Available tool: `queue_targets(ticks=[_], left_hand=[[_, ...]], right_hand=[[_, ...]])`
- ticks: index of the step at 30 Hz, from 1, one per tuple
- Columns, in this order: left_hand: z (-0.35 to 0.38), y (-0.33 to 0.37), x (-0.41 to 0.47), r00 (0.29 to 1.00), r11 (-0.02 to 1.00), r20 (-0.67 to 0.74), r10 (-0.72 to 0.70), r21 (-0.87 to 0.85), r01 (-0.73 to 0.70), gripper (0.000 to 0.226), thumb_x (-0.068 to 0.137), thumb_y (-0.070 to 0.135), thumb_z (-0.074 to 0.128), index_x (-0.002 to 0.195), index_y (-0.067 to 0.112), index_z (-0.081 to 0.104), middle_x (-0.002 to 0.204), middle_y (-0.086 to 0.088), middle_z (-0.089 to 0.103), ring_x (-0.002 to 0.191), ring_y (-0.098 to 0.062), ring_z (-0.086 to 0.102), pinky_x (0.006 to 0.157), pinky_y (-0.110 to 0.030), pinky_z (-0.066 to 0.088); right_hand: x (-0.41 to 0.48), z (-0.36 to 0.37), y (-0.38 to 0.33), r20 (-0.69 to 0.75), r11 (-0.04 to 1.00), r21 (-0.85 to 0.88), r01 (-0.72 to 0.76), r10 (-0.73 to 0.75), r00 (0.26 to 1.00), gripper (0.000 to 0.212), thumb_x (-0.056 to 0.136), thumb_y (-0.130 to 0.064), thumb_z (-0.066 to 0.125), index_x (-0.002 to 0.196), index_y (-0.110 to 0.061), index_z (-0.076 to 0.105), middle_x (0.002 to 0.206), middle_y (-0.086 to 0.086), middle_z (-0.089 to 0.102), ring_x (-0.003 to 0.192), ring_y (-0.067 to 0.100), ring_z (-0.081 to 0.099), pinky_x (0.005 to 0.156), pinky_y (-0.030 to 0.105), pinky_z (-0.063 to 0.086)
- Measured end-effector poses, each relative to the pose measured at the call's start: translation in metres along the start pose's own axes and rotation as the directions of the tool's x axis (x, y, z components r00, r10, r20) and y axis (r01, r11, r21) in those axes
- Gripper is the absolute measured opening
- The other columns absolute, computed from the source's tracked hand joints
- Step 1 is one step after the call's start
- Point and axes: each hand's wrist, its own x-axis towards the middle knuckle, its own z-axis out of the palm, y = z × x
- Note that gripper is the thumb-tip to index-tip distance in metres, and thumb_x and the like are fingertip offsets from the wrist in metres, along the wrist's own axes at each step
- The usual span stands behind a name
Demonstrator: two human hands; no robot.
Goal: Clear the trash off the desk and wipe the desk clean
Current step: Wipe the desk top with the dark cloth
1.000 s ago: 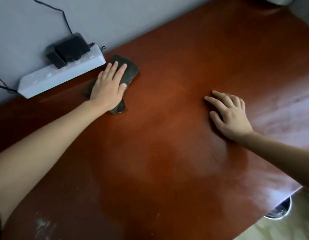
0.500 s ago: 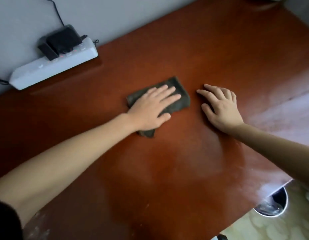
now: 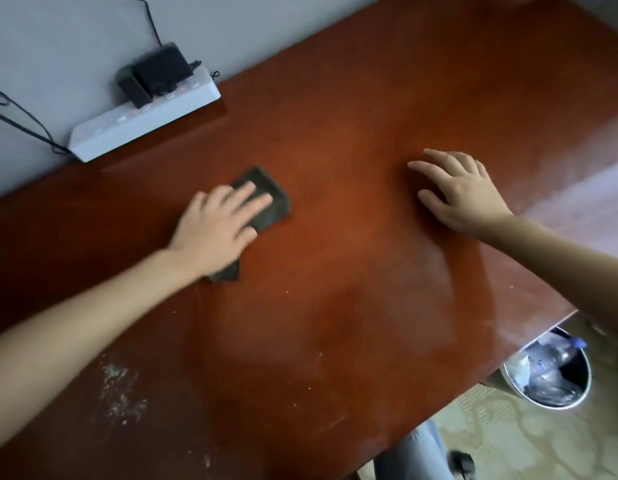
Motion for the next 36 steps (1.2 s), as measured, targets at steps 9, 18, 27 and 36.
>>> queue_targets(ticks=[9, 18, 27, 36], left_hand=[[-0.014, -0.026, 0.092, 0.935, 0.924, 0.171, -0.311, -0.178, 0.339, 0.055, 0.097, 0.041, 0.028, 0.147, 0.037, 0.007, 0.158, -0.002, 0.008, 0.138, -0.033, 0.017, 0.109, -0.049, 0.023], [-0.020, 0.185, -0.011, 0.717, 0.714, 0.000, 0.697, -0.095, -0.693, 0.059, 0.094, 0.040, 0.042, 0.147, 0.036, 0.017, 0.156, -0.004, 0.018, 0.135, -0.030, 0.027, 0.105, -0.044, 0.026], [-0.029, 0.066, 0.122, 0.988, 0.975, 0.114, -0.106, -0.181, 0.126, 0.055, 0.098, 0.039, 0.031, 0.148, 0.037, 0.007, 0.158, -0.001, 0.007, 0.140, -0.029, 0.014, 0.110, -0.048, 0.021], [-0.043, 0.234, 0.098, 0.893, 0.886, -0.104, 0.438, -0.116, -0.448, 0.059, 0.093, 0.042, 0.037, 0.147, 0.036, 0.015, 0.156, -0.004, 0.017, 0.133, -0.030, 0.026, 0.102, -0.046, 0.026]], right_hand=[[-0.030, 0.000, 0.000, 0.146, 0.996, -0.084, -0.034, 0.046, 0.988, 0.052, 0.094, -0.037, 0.045, 0.144, -0.032, 0.029, 0.154, -0.001, 0.022, 0.137, 0.027, 0.020, 0.111, 0.042, 0.018], [-0.053, -0.005, 0.018, 0.109, 0.991, -0.101, -0.090, 0.101, 0.989, 0.051, 0.096, -0.034, 0.045, 0.144, -0.029, 0.031, 0.154, 0.001, 0.024, 0.140, 0.028, 0.019, 0.111, 0.043, 0.016], [-0.065, -0.009, 0.048, 0.110, 0.990, -0.064, -0.128, 0.134, 0.985, 0.051, 0.094, -0.033, 0.048, 0.143, -0.030, 0.033, 0.153, 0.000, 0.026, 0.136, 0.028, 0.023, 0.108, 0.043, 0.020], [-0.083, -0.022, 0.091, -0.036, 0.959, 0.016, -0.282, 0.282, 0.959, 0.052, 0.085, -0.026, 0.035, 0.135, -0.017, 0.047, 0.141, 0.014, 0.043, 0.123, 0.041, 0.037, 0.102, 0.054, 0.034]])
